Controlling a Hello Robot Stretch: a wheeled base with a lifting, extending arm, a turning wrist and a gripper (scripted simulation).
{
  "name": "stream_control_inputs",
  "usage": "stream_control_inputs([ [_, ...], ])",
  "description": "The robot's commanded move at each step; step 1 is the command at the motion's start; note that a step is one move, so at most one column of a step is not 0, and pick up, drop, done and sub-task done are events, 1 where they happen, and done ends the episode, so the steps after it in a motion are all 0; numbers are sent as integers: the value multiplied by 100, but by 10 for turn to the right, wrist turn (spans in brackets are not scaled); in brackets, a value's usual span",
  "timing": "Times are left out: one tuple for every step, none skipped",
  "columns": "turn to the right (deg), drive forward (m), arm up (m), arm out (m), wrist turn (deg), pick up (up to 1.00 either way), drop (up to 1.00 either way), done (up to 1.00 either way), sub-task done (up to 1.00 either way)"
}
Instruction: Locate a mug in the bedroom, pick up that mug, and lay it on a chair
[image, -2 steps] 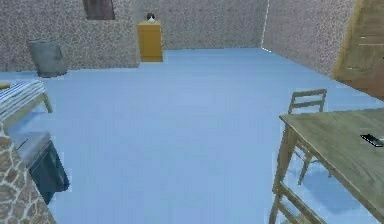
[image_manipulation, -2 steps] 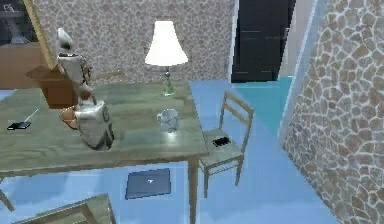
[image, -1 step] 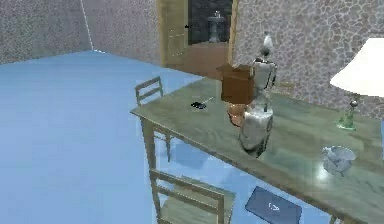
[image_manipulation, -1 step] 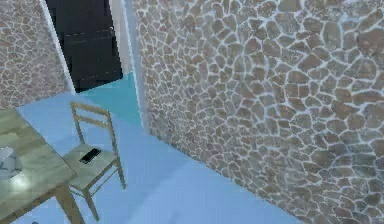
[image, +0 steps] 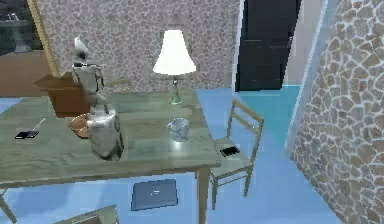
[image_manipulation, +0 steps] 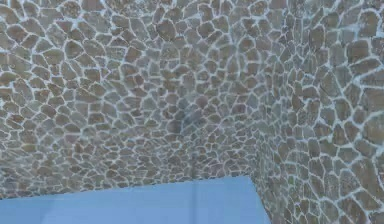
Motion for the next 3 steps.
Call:
stream_control_inputs([
  [330, 0, 0, 0, 0, 0, 0, 0, 0],
  [0, 100, 0, 0, 0, 0, 0, 0, 0],
  [60, 0, 0, 0, 0, 0, 0, 0, 0],
])
